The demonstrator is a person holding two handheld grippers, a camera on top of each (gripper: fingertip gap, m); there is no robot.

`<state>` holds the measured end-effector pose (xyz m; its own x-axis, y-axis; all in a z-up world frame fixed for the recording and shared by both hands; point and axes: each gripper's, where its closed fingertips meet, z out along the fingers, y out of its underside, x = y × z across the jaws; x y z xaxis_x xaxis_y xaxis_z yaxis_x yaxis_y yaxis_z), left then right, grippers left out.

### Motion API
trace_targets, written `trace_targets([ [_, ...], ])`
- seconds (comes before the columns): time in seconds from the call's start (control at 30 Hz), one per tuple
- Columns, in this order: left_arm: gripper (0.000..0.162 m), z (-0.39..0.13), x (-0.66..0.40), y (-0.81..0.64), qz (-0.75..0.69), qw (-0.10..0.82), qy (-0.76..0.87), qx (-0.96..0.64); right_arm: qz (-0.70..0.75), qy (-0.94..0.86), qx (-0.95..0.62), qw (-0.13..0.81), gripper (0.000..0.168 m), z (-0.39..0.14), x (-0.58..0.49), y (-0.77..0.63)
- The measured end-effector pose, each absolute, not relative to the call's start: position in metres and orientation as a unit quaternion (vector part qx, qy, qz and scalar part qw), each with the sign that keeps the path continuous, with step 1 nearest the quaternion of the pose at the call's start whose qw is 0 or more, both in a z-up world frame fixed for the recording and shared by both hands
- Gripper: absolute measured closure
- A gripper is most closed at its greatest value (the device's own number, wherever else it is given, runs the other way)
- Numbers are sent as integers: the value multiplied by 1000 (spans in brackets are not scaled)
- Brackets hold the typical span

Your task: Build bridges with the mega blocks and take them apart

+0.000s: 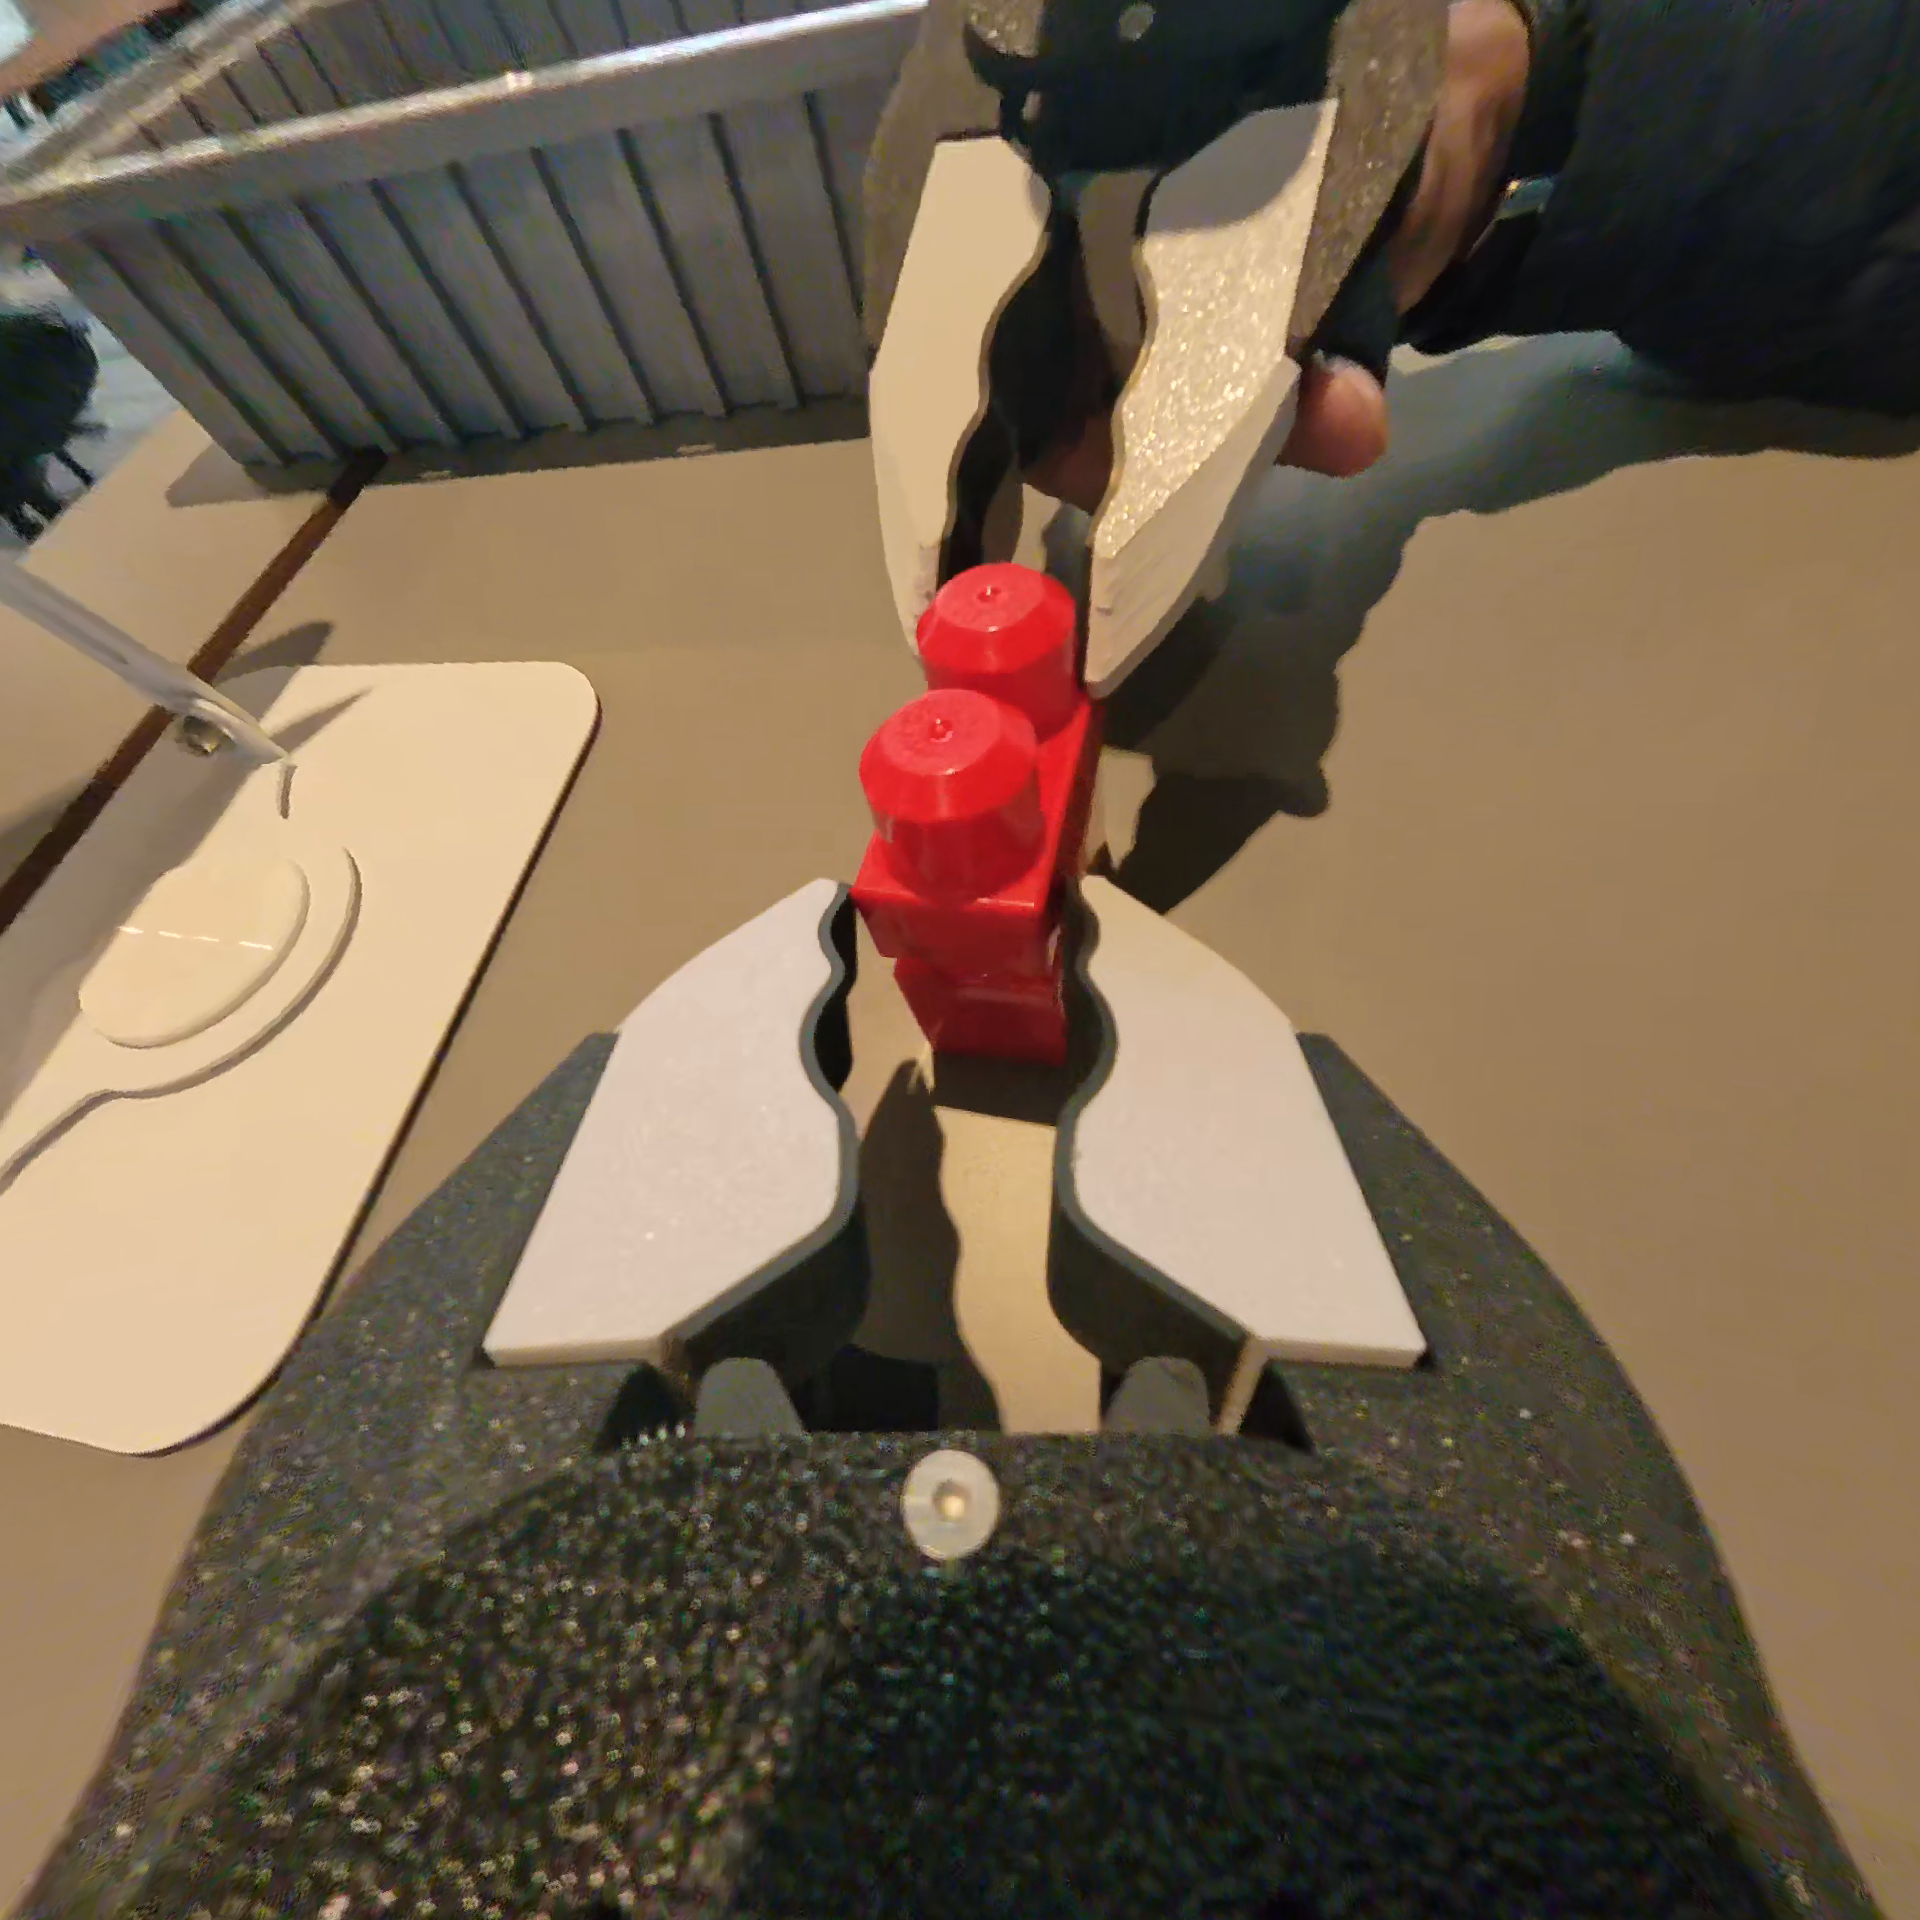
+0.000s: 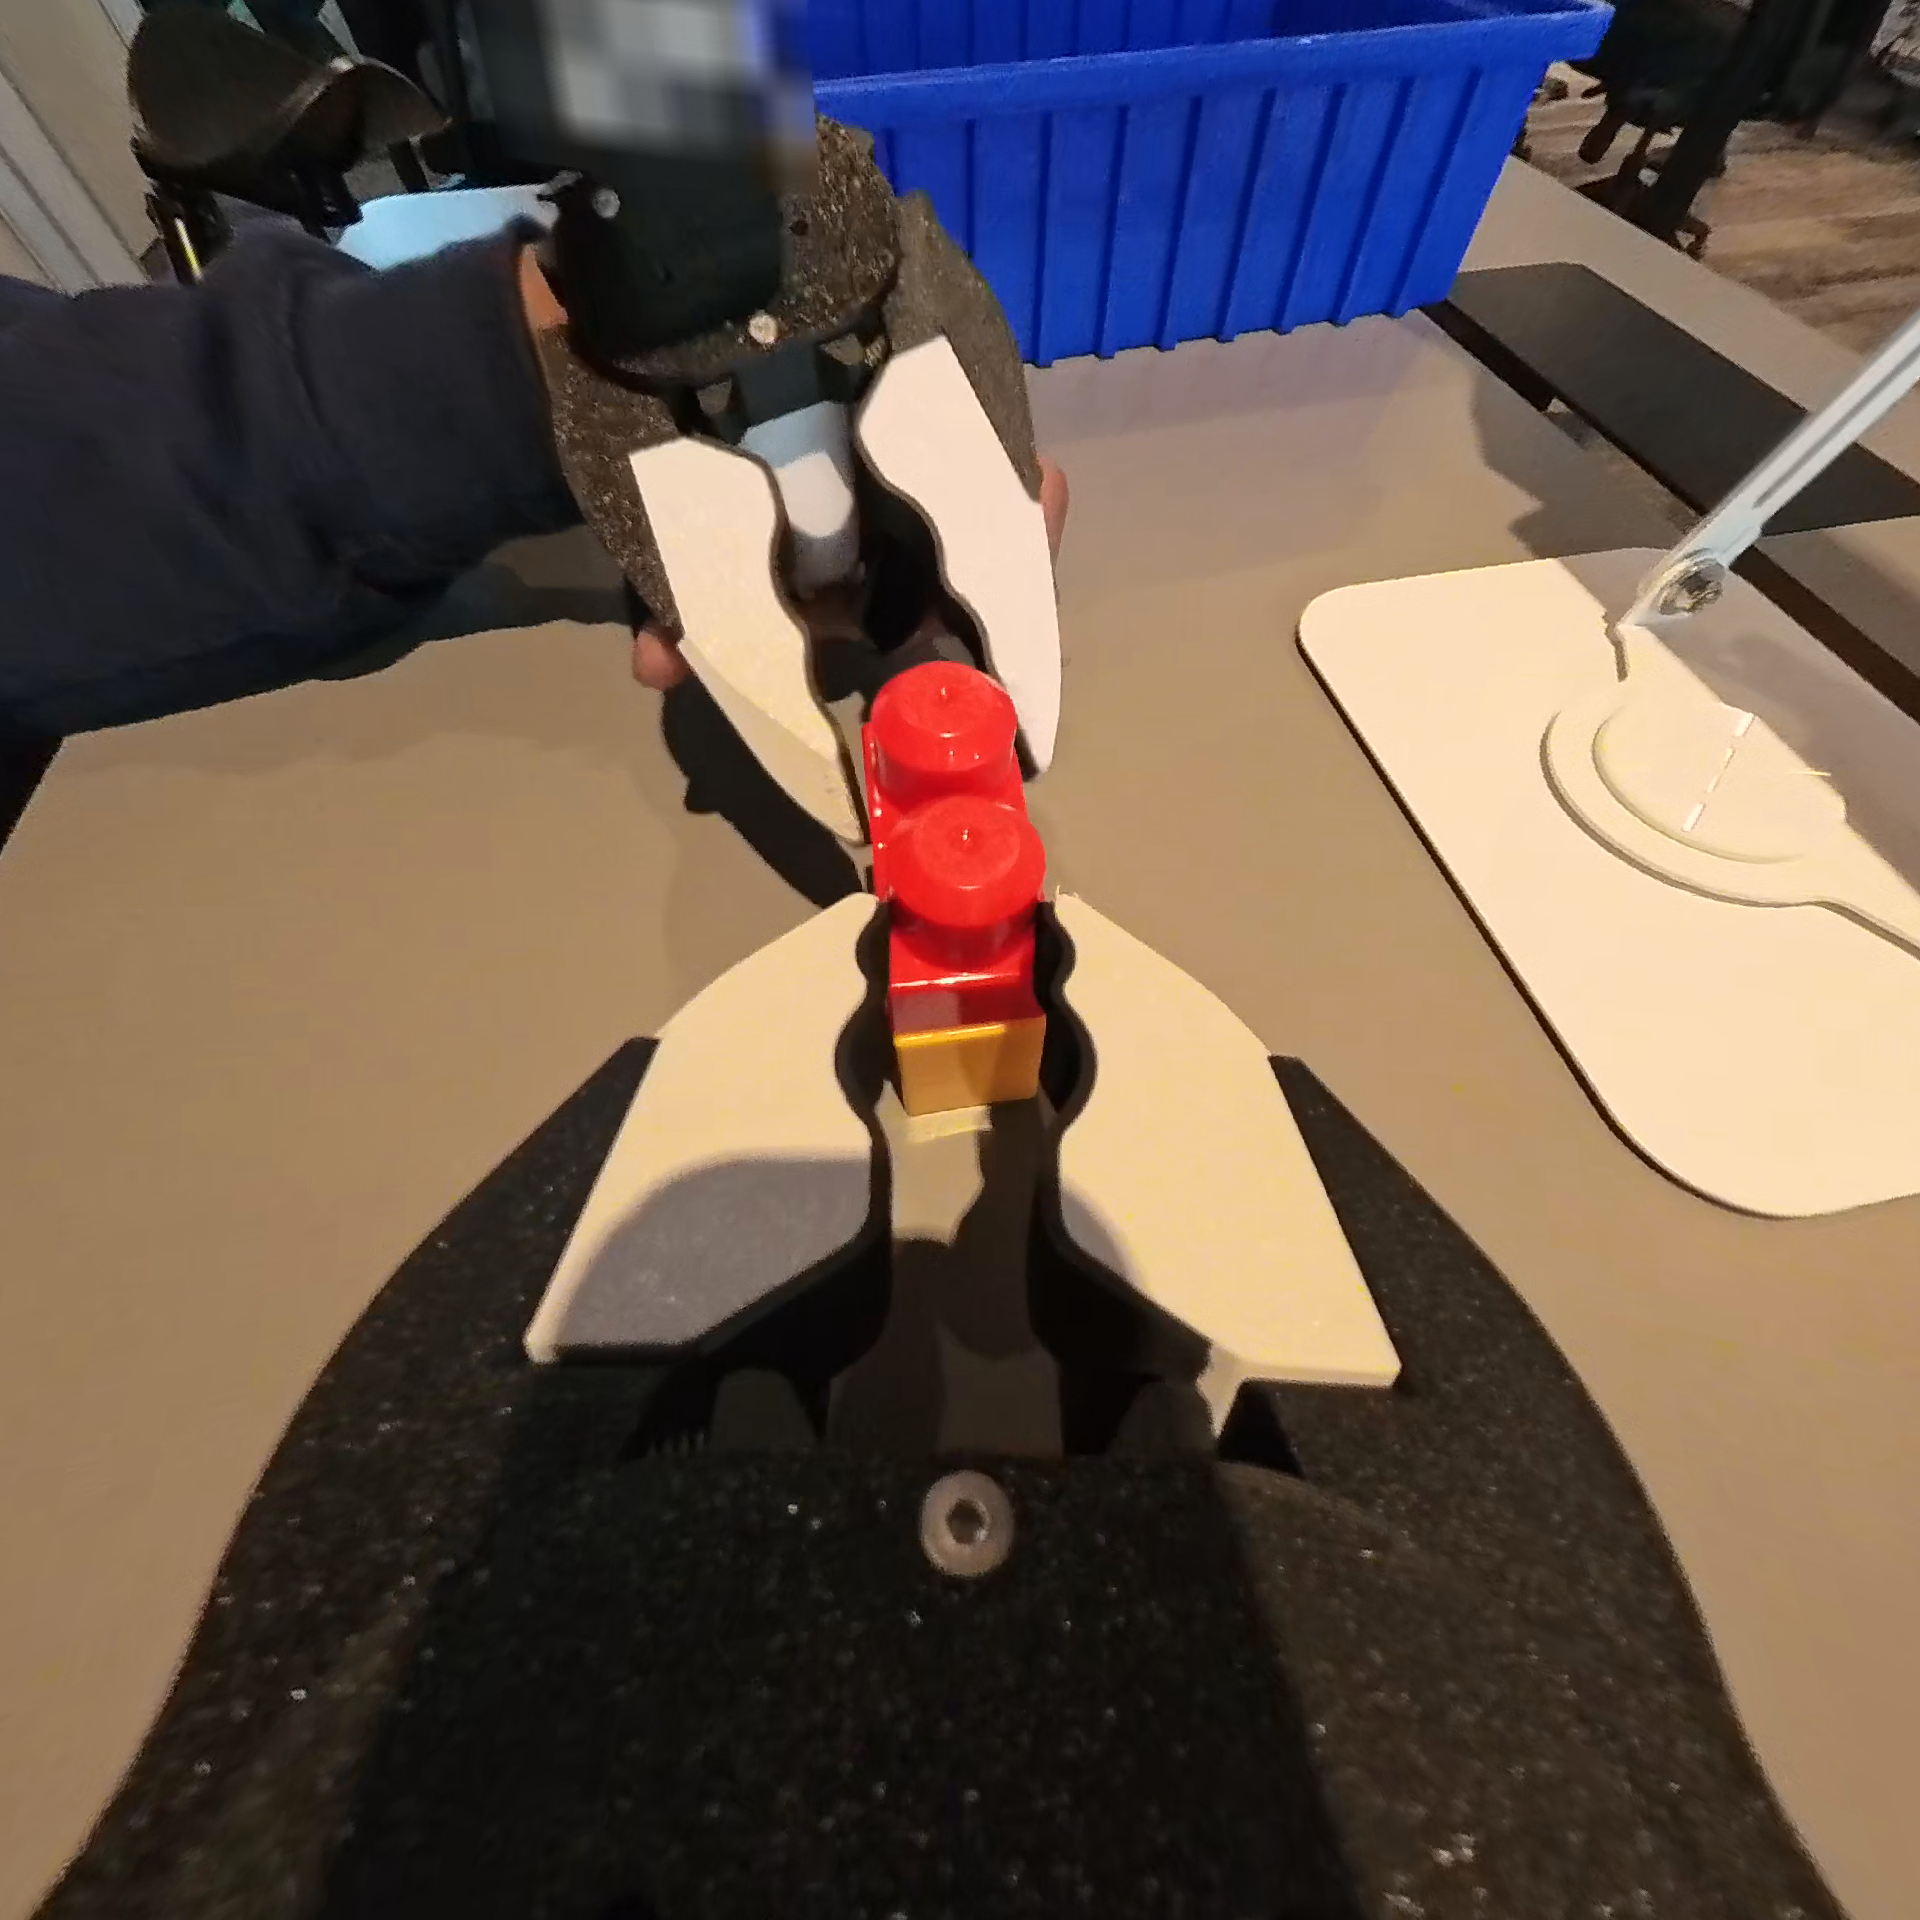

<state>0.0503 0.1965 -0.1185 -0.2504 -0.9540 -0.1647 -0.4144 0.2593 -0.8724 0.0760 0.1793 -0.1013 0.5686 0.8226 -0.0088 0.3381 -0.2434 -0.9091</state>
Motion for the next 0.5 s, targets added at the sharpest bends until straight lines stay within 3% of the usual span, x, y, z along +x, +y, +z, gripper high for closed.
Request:
trace_targets([
  [0.2, 130, -76, 46, 196, -465, 420, 635, -452, 246, -394, -747, 475, 141, -101, 75, 178],
  [0.5, 135, -98, 53, 189, -432, 398, 672, -451, 254, -396, -734, 489, 142, -101, 75, 176],
])
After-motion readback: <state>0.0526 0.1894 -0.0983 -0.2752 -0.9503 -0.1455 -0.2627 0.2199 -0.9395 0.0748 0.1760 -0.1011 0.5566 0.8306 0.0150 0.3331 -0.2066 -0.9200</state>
